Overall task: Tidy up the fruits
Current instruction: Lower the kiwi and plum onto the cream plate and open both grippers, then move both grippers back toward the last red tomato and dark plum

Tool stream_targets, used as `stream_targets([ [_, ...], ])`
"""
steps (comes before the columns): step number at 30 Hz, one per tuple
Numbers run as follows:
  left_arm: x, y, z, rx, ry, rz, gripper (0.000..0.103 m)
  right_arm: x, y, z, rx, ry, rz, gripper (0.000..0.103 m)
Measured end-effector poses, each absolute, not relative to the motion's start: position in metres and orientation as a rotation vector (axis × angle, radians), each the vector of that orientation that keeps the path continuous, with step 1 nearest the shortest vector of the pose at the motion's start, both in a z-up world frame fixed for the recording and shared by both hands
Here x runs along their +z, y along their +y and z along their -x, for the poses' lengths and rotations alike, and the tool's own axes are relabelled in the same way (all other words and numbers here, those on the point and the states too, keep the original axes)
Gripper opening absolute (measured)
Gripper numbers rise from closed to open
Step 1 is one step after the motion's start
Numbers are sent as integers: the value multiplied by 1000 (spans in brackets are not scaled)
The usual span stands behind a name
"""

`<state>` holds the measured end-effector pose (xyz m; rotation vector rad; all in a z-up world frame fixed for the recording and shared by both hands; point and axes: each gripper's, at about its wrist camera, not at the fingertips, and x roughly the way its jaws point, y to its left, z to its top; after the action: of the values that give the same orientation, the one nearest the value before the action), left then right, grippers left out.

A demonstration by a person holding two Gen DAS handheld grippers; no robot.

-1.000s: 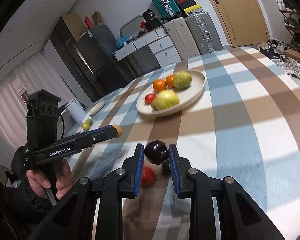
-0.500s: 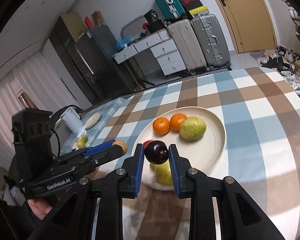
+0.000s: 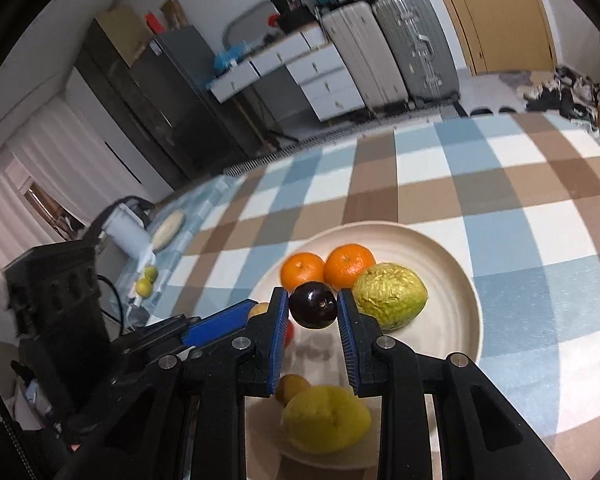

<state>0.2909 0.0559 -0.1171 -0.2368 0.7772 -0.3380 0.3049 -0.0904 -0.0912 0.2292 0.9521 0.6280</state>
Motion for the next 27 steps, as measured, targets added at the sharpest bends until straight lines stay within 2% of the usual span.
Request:
stream_targets([
  [12,-131,58,-299,-348,786,259,25,-100,-64,-322,619,998,-161,26],
  [14,-132,58,-298,-343,793,249,25,-100,-66,-322,615,990,-169,31],
  [17,-130,60,-295,-342,787,261,36,-96,-68,-319,631,972,-181,40],
  [19,-124,60,-287,-331,764,252,54,-88,-76,-313,634,937,-198,49],
  [22,-114,61,-275,-313,738,241,71,-76,-89,-301,626,885,-216,54],
  [23,-110,60,-269,-308,730,237,72,-72,-96,-295,616,865,-227,55],
  [26,-98,58,-255,-285,713,221,76,-63,-113,-278,604,827,-258,71],
  [27,-94,57,-249,-282,708,219,80,-59,-120,-271,594,810,-271,75],
])
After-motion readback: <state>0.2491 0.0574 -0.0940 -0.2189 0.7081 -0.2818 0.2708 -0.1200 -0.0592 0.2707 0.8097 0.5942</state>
